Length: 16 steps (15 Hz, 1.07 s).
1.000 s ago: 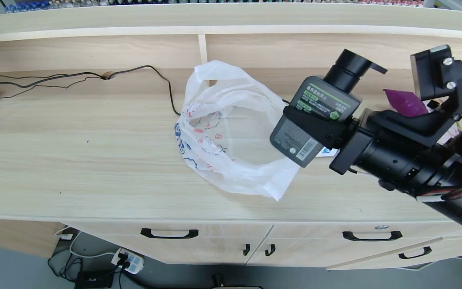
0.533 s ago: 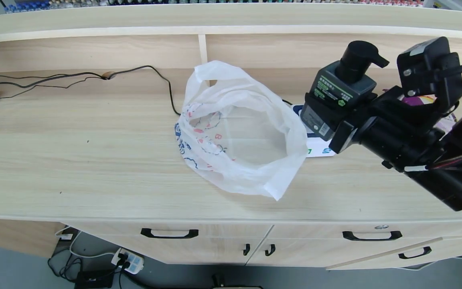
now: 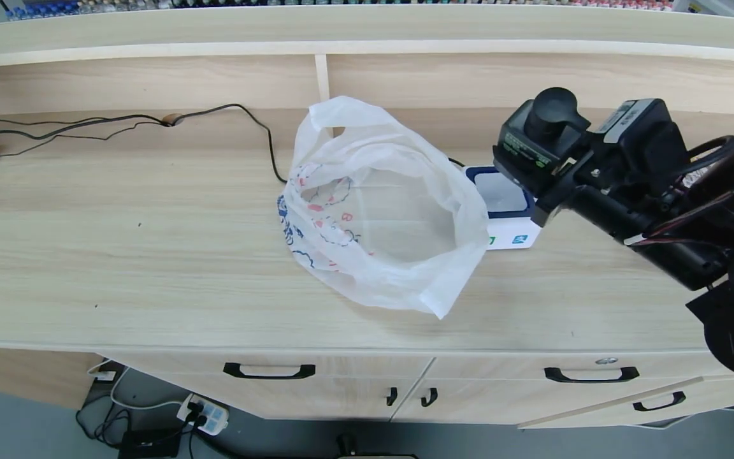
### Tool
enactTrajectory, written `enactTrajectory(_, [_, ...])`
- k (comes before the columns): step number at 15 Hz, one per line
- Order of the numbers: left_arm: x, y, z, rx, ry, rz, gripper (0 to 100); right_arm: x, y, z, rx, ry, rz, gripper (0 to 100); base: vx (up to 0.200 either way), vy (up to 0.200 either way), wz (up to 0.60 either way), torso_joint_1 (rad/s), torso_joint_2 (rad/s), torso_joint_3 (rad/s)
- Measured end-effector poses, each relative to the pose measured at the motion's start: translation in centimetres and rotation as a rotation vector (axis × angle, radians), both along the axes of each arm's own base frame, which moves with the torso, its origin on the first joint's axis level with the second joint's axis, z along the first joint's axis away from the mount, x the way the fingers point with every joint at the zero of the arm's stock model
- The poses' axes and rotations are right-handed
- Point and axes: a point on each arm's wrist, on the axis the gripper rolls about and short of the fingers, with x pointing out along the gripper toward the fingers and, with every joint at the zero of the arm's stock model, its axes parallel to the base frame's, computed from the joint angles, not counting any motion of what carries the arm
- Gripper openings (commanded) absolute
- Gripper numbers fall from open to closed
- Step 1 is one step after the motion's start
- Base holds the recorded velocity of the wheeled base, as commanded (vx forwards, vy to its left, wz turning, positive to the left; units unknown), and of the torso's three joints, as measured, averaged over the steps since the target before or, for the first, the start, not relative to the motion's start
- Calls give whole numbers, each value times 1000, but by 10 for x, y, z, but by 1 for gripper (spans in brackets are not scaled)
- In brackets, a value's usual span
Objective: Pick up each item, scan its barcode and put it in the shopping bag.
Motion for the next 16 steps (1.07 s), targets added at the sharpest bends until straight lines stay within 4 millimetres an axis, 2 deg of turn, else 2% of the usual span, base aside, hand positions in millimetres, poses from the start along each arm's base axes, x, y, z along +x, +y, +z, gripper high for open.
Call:
enactTrajectory(5, [0,0,0,0,-3,0,100,20,-16,-5,-116,-80,40,0,0,0,0,0,0,0])
enactTrajectory(10, [0,0,0,-1,-4,1,100,45,-17,-7,-186,-152,64,0,0,0,0,0,0,0])
enactTrajectory(14, [0,0,1,12,-5,1,100,51,-20,-18,-279,-202,27,0,0,0,0,0,0,0])
enactTrajectory(16, [0,0,1,11,-5,1,100,50,-21,-17,-302,-228,26,0,0,0,0,0,0,0])
